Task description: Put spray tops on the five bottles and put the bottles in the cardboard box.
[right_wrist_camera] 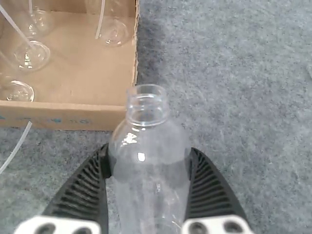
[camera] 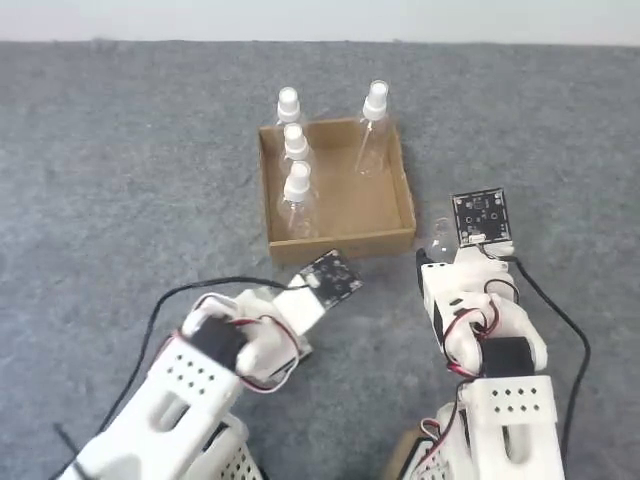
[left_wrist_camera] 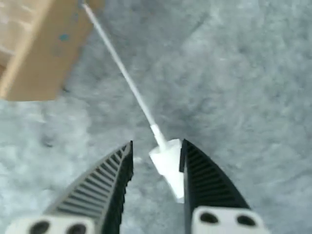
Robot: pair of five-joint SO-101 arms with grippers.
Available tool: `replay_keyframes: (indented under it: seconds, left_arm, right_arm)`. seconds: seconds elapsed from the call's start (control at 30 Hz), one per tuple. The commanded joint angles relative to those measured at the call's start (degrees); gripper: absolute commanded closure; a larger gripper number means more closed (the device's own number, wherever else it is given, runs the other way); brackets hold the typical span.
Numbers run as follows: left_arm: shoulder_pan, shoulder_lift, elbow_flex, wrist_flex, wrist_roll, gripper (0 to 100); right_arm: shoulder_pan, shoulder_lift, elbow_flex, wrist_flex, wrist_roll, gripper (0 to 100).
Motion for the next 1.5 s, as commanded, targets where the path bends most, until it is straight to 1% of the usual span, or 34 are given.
replay_keyframes:
  seconds: [0.0,0.23,0.43,0.6,0.73,0.87,1.0,1.27,1.47]
  left_arm:
    - [3.4,9.7,-3.3,-5.4,4.3,85]
    - [3.5,20.7,-3.3,-12.3,8.7,86]
    - [3.5,24.7,-3.6,-16.1,13.5,86]
    - [3.5,25.3,-3.8,-16.9,14.6,93]
    - [3.8,25.3,-3.6,-16.6,14.5,99]
    - [4.0,24.7,-4.9,-13.8,14.0,99]
    - [4.0,24.7,-8.1,-9.4,10.7,99]
    - [4.0,24.7,-11.8,-8.0,10.7,99]
    - [4.0,24.6,-16.0,-3.8,10.8,99]
  right_arm:
    - [0.8,-1.5,-1.0,-1.5,-0.4,98.8]
    - [0.8,-1.5,-1.0,-1.4,-0.3,98.8]
    - [0.8,-1.5,-1.0,-1.3,-0.3,98.8]
    - [0.9,-1.5,-1.0,-1.3,-0.3,98.8]
    - [1.6,-1.5,-1.0,-1.5,-0.4,98.8]
    - [2.7,-1.5,-1.0,-1.5,-0.4,98.8]
    - [2.6,-1.5,-1.0,-1.5,-0.5,98.8]
    - [2.6,-1.5,-1.0,-1.5,-0.5,98.8]
    - [2.6,-1.5,-1.0,-1.5,-0.4,98.8]
